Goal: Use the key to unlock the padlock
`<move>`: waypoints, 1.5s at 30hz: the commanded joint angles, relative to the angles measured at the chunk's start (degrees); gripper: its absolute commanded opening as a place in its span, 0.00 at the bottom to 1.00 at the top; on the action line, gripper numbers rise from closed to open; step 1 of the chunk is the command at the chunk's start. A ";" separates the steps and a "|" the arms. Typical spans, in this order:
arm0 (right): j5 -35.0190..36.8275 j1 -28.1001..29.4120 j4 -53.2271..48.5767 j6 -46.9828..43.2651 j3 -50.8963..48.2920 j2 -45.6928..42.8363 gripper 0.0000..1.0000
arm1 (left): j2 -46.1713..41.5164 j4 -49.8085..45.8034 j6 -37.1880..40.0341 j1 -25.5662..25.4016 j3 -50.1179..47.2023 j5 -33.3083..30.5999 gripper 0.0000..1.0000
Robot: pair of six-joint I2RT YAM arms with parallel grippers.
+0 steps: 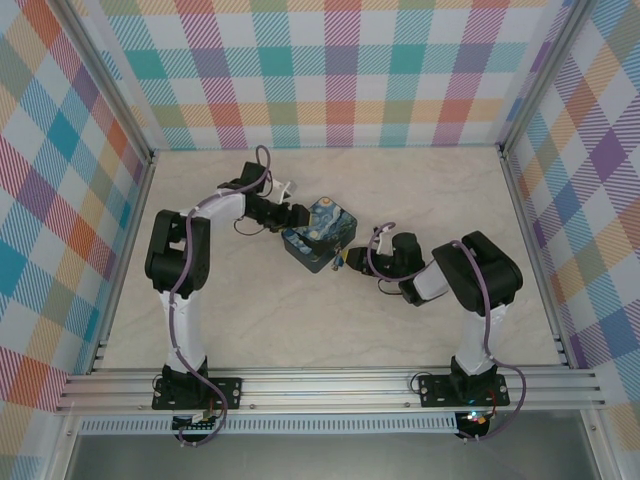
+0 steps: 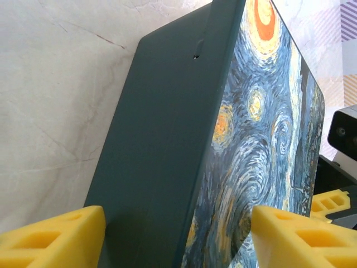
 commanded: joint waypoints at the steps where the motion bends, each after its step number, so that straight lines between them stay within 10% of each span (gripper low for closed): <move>1: -0.73 -0.79 -0.39 -0.18 -1.45 -1.01 0.38 | 1.93 -2.64 1.81 1.84 0.60 1.46 0.64; 13: -2.83 -0.89 -2.72 -0.52 1.58 -0.17 0.39 | 4.08 -3.29 3.02 3.55 0.72 2.03 0.48; 45: -7.61 3.68 -7.64 -3.47 7.48 5.03 0.32 | 4.47 -0.36 0.50 4.39 -1.50 -1.63 0.42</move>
